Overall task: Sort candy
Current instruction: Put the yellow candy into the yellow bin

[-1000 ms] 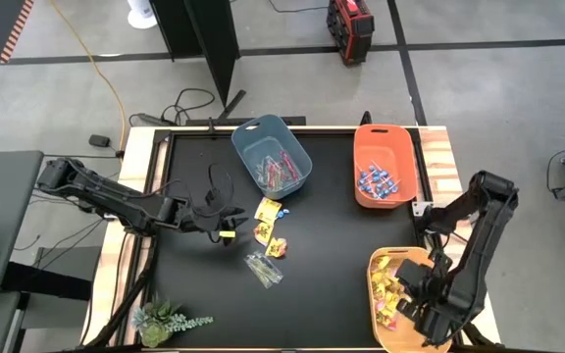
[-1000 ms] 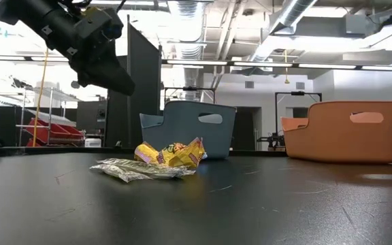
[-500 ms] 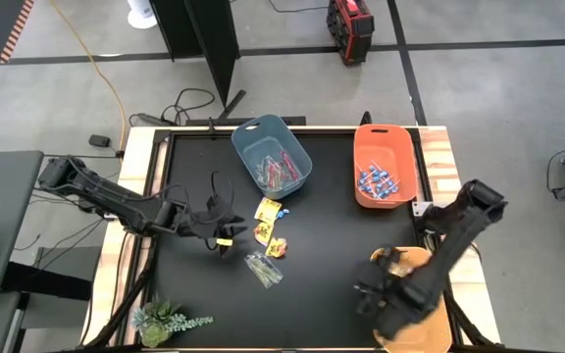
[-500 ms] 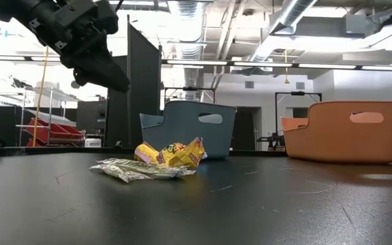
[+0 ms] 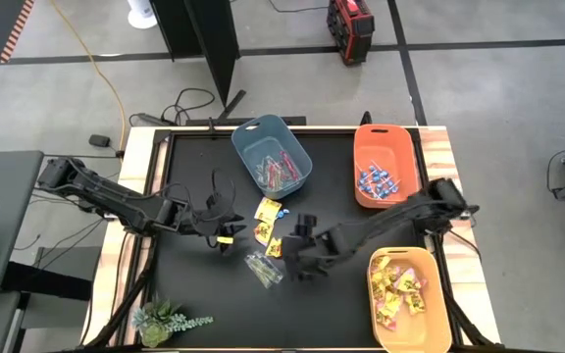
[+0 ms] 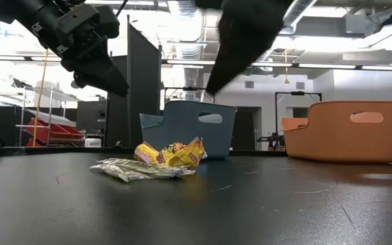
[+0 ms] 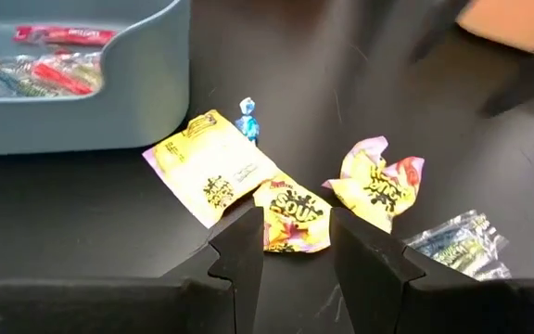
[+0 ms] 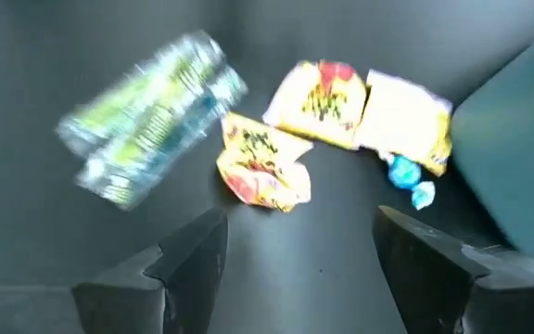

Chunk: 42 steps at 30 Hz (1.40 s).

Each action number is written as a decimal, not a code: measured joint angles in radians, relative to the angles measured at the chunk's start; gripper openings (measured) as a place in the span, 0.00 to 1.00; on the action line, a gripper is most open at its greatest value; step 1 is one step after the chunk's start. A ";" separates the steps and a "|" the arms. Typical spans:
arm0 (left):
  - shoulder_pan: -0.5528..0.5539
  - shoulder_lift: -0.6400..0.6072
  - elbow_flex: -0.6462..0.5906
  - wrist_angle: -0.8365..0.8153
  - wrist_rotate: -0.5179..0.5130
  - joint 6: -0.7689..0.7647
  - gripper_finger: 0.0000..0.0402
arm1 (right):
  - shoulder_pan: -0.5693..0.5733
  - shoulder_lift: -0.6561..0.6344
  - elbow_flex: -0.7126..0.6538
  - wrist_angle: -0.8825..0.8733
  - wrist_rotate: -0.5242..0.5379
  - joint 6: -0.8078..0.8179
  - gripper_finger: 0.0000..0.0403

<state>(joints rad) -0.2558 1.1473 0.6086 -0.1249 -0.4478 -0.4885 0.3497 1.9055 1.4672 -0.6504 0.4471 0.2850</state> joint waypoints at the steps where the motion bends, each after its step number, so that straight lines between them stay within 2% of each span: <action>1: -0.001 0.000 0.000 0.001 0.000 0.010 0.30 | -0.015 0.021 0.000 0.014 -0.020 -0.008 0.71; 9: -0.002 0.000 0.000 0.008 -0.002 0.029 0.30 | -0.067 0.160 0.000 0.192 -0.116 -0.085 0.71; 14: -0.002 0.000 0.000 0.009 -0.002 0.029 0.30 | -0.086 0.214 0.000 0.201 -0.139 -0.069 0.71; 17: -0.002 0.000 0.000 0.009 -0.002 0.029 0.30 | -0.084 0.224 0.000 0.212 -0.138 -0.064 0.66; 20: -0.002 0.000 0.000 0.009 -0.003 0.029 0.30 | -0.070 0.222 0.000 0.211 -0.138 -0.065 0.53; 24: -0.002 0.000 0.000 0.008 -0.003 0.029 0.30 | -0.040 0.180 -0.001 0.165 -0.132 -0.064 0.26; 27: -0.002 0.000 0.000 0.005 -0.003 0.029 0.30 | -0.010 0.120 -0.001 0.092 -0.075 -0.035 0.07; 28: -0.002 0.000 0.000 0.004 -0.003 0.029 0.30 | 0.004 0.098 -0.001 0.064 -0.050 -0.020 0.04; 31: -0.002 0.000 0.000 0.003 -0.003 0.026 0.30 | 0.061 0.008 -0.001 -0.073 0.017 0.065 0.05; 34: -0.002 0.000 0.000 0.002 -0.003 0.024 0.30 | 0.144 -0.096 0.000 -0.252 0.026 0.217 0.07; 42: -0.002 0.000 0.000 0.003 -0.004 0.004 0.30 | 0.451 -0.284 0.000 -0.699 0.025 0.806 0.05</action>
<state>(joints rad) -0.2577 1.1473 0.6083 -0.1223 -0.4515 -0.4846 0.8006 1.6217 1.4673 -1.3496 0.4717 1.0911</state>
